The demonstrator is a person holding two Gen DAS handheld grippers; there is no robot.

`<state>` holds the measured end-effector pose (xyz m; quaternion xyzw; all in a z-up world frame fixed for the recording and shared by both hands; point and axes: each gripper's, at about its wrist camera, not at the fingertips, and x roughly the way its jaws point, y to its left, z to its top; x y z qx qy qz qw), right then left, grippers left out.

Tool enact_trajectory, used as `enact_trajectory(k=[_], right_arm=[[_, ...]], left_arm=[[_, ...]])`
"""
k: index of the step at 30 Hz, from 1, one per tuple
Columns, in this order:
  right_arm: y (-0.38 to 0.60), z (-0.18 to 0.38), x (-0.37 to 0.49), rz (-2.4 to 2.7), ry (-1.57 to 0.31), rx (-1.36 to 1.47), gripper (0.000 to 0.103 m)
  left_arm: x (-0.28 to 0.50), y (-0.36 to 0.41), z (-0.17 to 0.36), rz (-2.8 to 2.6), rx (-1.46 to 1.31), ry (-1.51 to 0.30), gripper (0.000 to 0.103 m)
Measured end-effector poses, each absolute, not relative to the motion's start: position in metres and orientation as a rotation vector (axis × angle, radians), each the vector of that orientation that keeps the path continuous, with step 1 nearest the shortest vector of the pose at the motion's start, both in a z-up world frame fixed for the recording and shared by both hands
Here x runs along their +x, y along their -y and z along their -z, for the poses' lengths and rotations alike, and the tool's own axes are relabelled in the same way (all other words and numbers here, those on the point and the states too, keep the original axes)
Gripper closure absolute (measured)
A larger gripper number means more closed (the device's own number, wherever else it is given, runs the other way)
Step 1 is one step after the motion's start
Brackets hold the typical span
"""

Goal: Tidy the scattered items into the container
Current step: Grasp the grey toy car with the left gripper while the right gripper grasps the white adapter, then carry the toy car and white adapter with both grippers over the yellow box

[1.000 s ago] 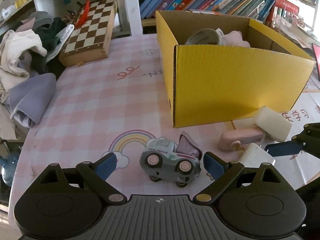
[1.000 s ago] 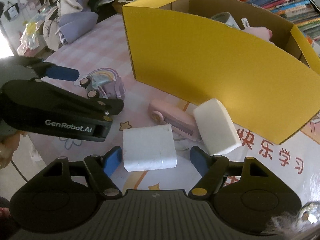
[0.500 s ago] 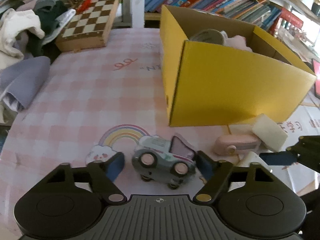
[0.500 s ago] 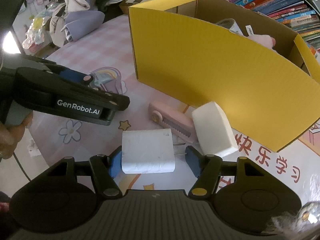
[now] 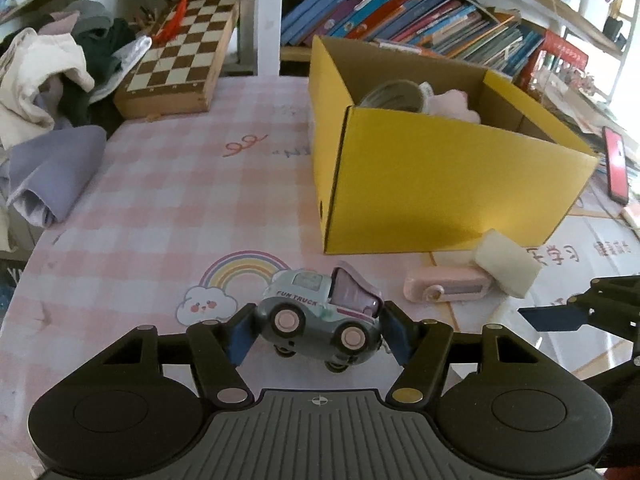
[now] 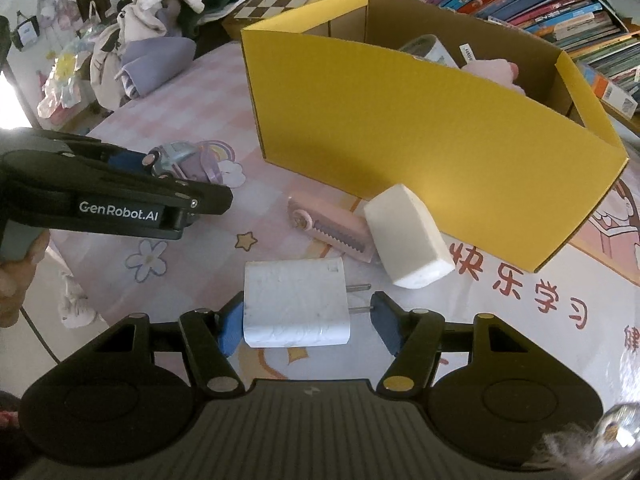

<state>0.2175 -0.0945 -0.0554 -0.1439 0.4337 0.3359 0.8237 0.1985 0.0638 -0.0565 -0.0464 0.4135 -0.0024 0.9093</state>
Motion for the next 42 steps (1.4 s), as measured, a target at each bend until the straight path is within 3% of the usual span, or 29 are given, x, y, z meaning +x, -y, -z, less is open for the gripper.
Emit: enact_trajectory(k=[10,22,42], right_arm=[[0.099,0.036,0.197,-0.697,-0.866,-0.288,0.040],[0.120,-0.015,0.196,-0.627,-0.671,-0.225,0.040],[0.151,-0.060,0.287,-0.632,-0.468,-0.266,0.040]], left_arm=[[0.175,-0.063,0.027,0.030,-0.096,-0.762,0.037],[0.176,-0.053,-0.016,0.082,-0.066,-0.608,0.037],[0.250,-0.024,-0.056,0.080,-0.008,-0.493,0.037]])
